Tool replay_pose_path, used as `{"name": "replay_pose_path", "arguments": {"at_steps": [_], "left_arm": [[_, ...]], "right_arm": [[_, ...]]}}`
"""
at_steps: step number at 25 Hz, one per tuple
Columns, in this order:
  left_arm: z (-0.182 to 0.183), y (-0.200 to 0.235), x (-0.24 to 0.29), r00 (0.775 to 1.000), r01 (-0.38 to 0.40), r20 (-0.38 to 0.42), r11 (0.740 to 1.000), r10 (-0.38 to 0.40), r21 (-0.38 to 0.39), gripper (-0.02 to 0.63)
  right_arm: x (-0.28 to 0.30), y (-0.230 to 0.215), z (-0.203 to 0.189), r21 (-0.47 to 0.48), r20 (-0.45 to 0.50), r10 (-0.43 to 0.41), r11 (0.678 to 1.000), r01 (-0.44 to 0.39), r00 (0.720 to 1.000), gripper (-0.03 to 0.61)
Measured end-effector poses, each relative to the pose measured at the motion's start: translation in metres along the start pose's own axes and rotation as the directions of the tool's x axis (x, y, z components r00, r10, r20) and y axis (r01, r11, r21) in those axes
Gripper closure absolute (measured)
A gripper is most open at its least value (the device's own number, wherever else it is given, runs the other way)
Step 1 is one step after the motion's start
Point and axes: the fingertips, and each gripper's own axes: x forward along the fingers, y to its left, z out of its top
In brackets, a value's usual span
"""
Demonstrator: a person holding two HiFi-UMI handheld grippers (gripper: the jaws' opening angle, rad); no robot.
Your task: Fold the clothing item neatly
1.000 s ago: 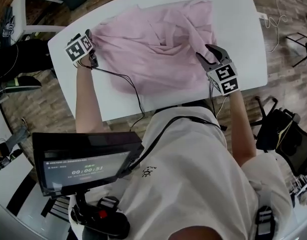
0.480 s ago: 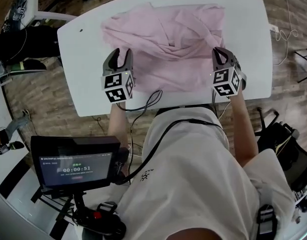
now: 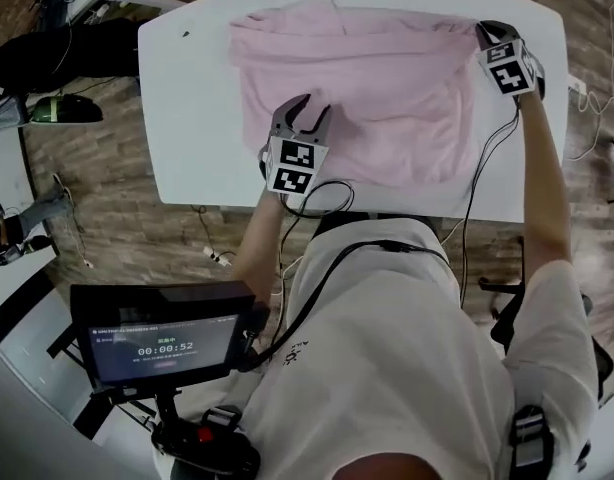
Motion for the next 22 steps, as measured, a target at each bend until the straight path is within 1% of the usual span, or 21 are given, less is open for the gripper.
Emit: {"name": "replay_pose_path", "arguments": {"at_steps": [1, 3, 5, 6, 7, 8, 9, 10, 11, 12, 13, 14, 15, 16, 17, 18, 19, 20, 21, 22], "left_arm": [[0.001, 0.008, 0.007, 1.0, -0.014, 0.0, 1.0, 0.014, 0.009, 0.446], [0.002, 0.026, 0.02, 0.999, -0.038, -0.011, 0.999, 0.037, -0.003, 0.446], [-0.002, 0.046, 0.031, 0.997, -0.074, -0.035, 0.997, 0.073, -0.028, 0.446], [-0.006, 0.055, 0.036, 0.995, -0.091, -0.051, 0.995, 0.089, -0.034, 0.446], [-0.01, 0.062, 0.04, 0.993, -0.1, -0.072, 0.994, 0.097, -0.036, 0.446], [-0.015, 0.067, 0.043, 0.991, -0.1, -0.095, 0.994, 0.096, -0.038, 0.446], [-0.02, 0.069, 0.047, 0.989, -0.09, -0.12, 0.995, 0.084, -0.043, 0.446], [-0.025, 0.068, 0.049, 0.987, -0.078, -0.142, 0.996, 0.071, -0.05, 0.446], [-0.028, 0.067, 0.051, 0.986, -0.069, -0.153, 0.996, 0.06, -0.055, 0.446], [-0.03, 0.066, 0.053, 0.987, -0.064, -0.152, 0.996, 0.053, -0.064, 0.446], [-0.03, 0.066, 0.053, 0.989, -0.062, -0.14, 0.995, 0.05, -0.082, 0.446], [-0.029, 0.067, 0.052, 0.991, -0.061, -0.124, 0.992, 0.047, -0.112, 0.446], [-0.029, 0.068, 0.052, 0.993, -0.058, -0.107, 0.987, 0.042, -0.147, 0.446], [-0.03, 0.069, 0.052, 0.995, -0.051, -0.091, 0.982, 0.035, -0.179, 0.446], [-0.031, 0.069, 0.053, 0.997, -0.041, -0.078, 0.978, 0.026, -0.205, 0.446], [-0.031, 0.069, 0.055, 0.998, -0.032, -0.068, 0.975, 0.017, -0.22, 0.446], [-0.031, 0.069, 0.056, 0.998, -0.024, -0.062, 0.974, 0.01, -0.225, 0.446], [-0.031, 0.069, 0.056, 0.998, -0.018, -0.058, 0.975, 0.005, -0.223, 0.446], [-0.03, 0.069, 0.056, 0.999, -0.016, -0.055, 0.976, 0.004, -0.218, 0.446], [-0.029, 0.069, 0.055, 0.999, -0.016, -0.051, 0.977, 0.006, -0.213, 0.446]], "right_arm": [[0.013, -0.003, 0.0, 0.009, -0.008, 0.019, 1.0, -0.019, 1.0, 0.565], [0.028, -0.008, -0.002, 0.048, -0.023, 0.062, 0.997, -0.061, 0.998, 0.563], [0.032, -0.014, -0.004, 0.135, -0.021, 0.116, 0.984, -0.112, 0.993, 0.515], [0.03, -0.017, -0.004, 0.198, 0.002, 0.15, 0.969, -0.148, 0.989, 0.504], [0.025, -0.02, -0.003, 0.269, 0.034, 0.184, 0.945, -0.187, 0.982, 0.502], [0.019, -0.024, -0.003, 0.334, 0.07, 0.212, 0.916, -0.223, 0.975, 0.502], [0.012, -0.027, -0.002, 0.378, 0.103, 0.229, 0.891, -0.251, 0.968, 0.502], [0.004, -0.029, 0.001, 0.393, 0.128, 0.237, 0.879, -0.268, 0.963, 0.502], [-0.003, -0.032, 0.005, 0.39, 0.144, 0.236, 0.879, -0.274, 0.961, 0.502], [-0.006, -0.035, 0.007, 0.386, 0.149, 0.233, 0.881, -0.274, 0.961, 0.502], [-0.005, -0.037, 0.006, 0.4, 0.142, 0.235, 0.875, -0.272, 0.962, 0.502], [0.0, -0.039, 0.0, 0.432, 0.126, 0.245, 0.859, -0.275, 0.961, 0.501], [0.006, -0.038, -0.007, 0.477, 0.109, 0.264, 0.832, -0.284, 0.958, 0.502], [0.014, -0.036, -0.016, 0.531, 0.098, 0.29, 0.794, -0.296, 0.952, 0.502], [0.02, -0.033, -0.023, 0.594, 0.102, 0.32, 0.74, -0.316, 0.942, 0.502], [0.025, -0.03, -0.027, 0.664, 0.135, 0.361, 0.658, -0.355, 0.923, 0.502], [0.027, -0.025, -0.025, 0.723, 0.207, 0.412, 0.547, -0.422, 0.887, 0.503], [0.025, -0.022, -0.017, 0.752, 0.313, 0.456, 0.417, -0.511, 0.833, 0.503], [0.02, -0.021, -0.005, 0.748, 0.429, 0.475, 0.291, -0.597, 0.769, 0.503], [0.013, -0.024, 0.005, 0.728, 0.525, 0.467, 0.186, -0.659, 0.712, 0.503]]}}
